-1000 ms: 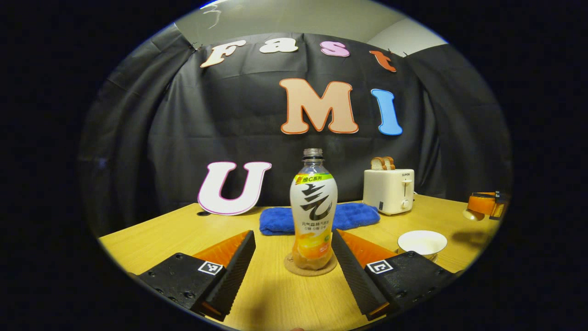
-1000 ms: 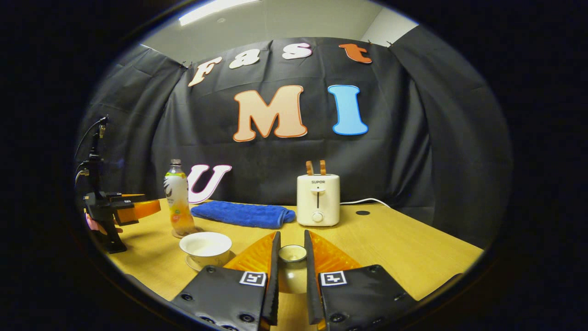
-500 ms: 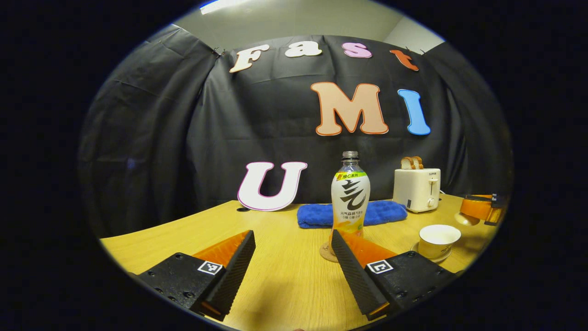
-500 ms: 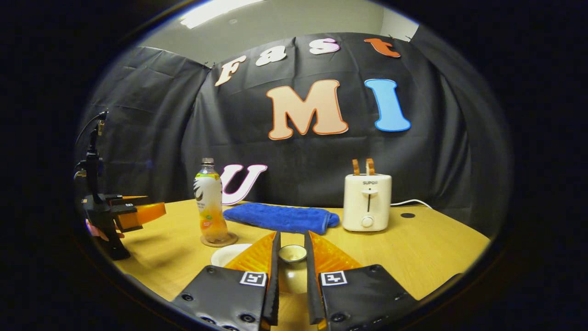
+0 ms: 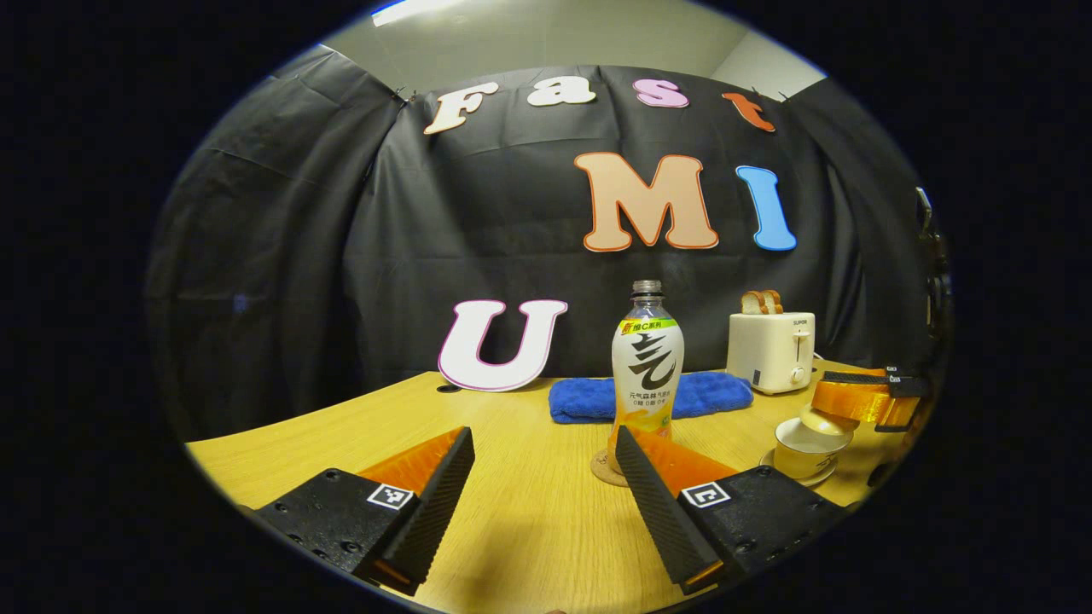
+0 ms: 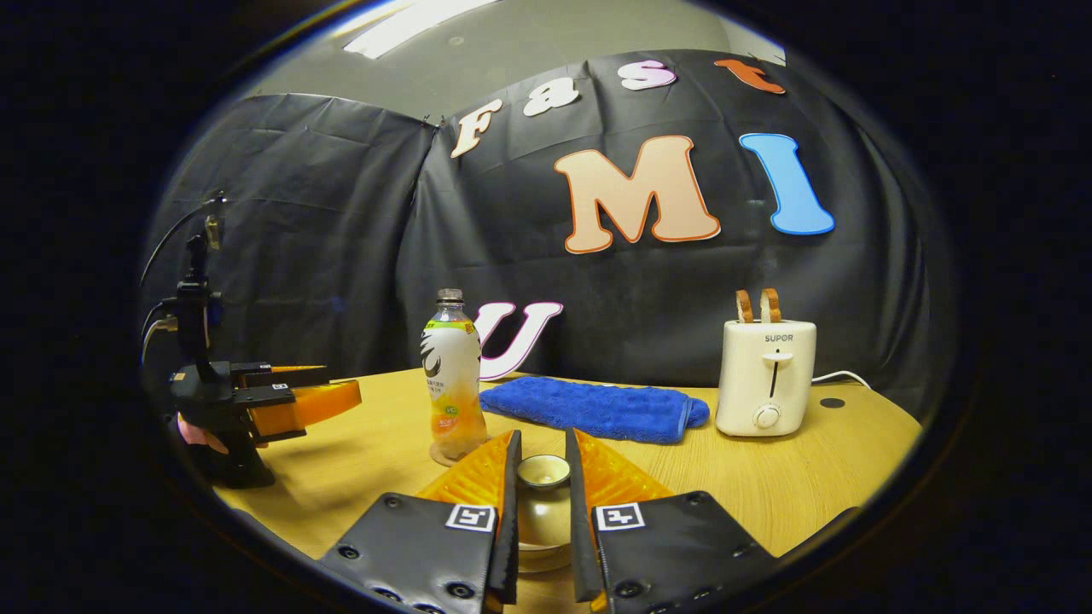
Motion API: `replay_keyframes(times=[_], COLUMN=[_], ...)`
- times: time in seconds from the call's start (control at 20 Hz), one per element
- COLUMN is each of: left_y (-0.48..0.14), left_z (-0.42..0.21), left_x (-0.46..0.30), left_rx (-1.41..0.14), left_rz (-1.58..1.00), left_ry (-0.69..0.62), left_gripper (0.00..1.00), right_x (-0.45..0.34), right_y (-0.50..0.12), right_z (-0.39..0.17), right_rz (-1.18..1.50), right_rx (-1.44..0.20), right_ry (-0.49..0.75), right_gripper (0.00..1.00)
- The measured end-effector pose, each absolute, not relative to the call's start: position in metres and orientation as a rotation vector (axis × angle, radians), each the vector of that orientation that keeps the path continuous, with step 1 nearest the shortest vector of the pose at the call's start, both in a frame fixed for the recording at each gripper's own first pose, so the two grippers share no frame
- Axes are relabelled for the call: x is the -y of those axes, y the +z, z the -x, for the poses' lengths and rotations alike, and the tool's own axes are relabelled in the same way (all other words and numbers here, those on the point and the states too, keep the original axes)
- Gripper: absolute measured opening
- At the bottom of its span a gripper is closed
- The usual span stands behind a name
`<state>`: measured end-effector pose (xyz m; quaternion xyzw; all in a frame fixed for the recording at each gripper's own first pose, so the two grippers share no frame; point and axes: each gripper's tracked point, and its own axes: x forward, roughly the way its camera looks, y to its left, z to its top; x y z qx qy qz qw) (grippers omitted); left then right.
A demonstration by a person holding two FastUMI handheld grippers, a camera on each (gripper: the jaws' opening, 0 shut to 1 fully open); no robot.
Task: Open the teacup lid with one hand, grasp the water bottle and pour water into the teacup with the other hand; after pouring, place the water bottle on the coaster and then close the teacup lid.
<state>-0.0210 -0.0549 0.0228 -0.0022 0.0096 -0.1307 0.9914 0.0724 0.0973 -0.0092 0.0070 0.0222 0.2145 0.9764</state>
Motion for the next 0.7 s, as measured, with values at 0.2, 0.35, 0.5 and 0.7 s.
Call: replay_keyframes(times=[0.2, 0.35, 0.5, 0.7], left_y=[0.022, 0.022, 0.021, 0.022], left_z=[0.022, 0.021, 0.021, 0.022], left_x=[0.055, 0.055, 0.056, 0.054], left_rx=[-0.02, -0.02, -0.019, -0.019], left_rz=[0.005, 0.005, 0.006, 0.005], left_ry=[-0.262, -0.262, -0.262, -0.262], left_gripper=[0.97, 0.97, 0.97, 0.97], right_x=[-0.109, -0.111, -0.11, -0.109], right_y=[-0.024, -0.029, -0.03, -0.032], right_z=[-0.076, -0.075, -0.075, -0.074], right_rz=[0.015, 0.025, 0.025, 0.028], right_rx=[-0.137, -0.171, -0.179, -0.185], right_ry=[0.473, 0.479, 0.472, 0.466], right_gripper=[0.29, 0.28, 0.29, 0.34])
